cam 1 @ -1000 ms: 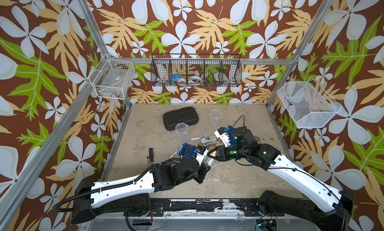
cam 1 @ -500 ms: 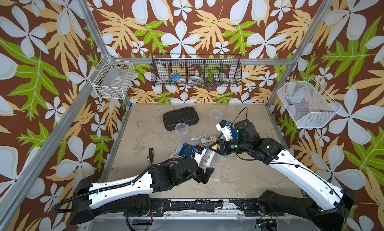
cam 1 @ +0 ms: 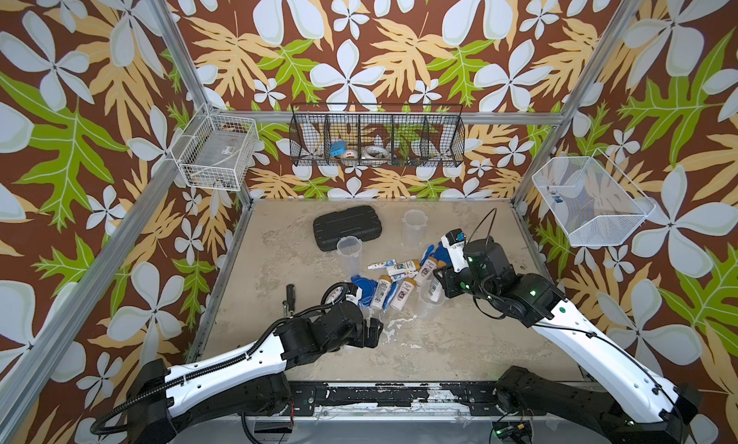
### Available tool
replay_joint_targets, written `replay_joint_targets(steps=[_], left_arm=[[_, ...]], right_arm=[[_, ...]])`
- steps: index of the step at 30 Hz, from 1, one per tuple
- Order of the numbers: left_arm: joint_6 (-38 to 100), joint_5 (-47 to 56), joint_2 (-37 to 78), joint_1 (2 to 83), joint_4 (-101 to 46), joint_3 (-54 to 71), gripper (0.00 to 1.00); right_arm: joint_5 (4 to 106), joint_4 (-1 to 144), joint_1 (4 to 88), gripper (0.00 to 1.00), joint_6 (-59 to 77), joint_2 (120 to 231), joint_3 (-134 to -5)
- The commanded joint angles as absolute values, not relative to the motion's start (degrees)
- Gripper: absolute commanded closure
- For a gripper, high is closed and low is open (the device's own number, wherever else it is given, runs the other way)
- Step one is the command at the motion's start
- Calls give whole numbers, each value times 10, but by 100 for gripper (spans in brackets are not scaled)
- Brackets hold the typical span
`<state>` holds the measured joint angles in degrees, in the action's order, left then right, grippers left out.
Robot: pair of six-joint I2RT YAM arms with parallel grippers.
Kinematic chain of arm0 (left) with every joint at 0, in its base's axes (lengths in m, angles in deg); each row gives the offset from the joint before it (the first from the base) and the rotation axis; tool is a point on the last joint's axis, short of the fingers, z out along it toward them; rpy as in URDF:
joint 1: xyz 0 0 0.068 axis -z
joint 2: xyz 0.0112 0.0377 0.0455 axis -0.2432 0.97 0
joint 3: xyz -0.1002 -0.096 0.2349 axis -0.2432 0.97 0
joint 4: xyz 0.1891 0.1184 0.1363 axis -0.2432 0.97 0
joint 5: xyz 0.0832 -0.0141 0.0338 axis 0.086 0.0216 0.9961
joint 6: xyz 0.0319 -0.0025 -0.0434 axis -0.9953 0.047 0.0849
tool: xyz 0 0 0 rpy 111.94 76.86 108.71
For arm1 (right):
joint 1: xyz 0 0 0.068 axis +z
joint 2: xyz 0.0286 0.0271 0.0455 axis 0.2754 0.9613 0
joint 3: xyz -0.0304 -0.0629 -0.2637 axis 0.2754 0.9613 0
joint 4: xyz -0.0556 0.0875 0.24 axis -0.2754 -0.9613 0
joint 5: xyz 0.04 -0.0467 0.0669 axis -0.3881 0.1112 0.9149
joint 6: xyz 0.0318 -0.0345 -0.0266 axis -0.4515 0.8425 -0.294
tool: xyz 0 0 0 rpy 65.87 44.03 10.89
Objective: Pack away toiletry kits
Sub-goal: Place the toiletry item into the container.
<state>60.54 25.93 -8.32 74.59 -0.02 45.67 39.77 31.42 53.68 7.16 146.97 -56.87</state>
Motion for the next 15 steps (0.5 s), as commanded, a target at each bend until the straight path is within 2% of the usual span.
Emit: replay_joint_targets(steps=[1, 15], left_arm=[[648, 253, -76, 740, 26, 461, 0], [685, 266, -50, 679, 88, 468, 2]], right_arm=[[351, 365, 537, 99, 94, 1464, -561], [339, 450, 537, 97, 112, 1475, -478]])
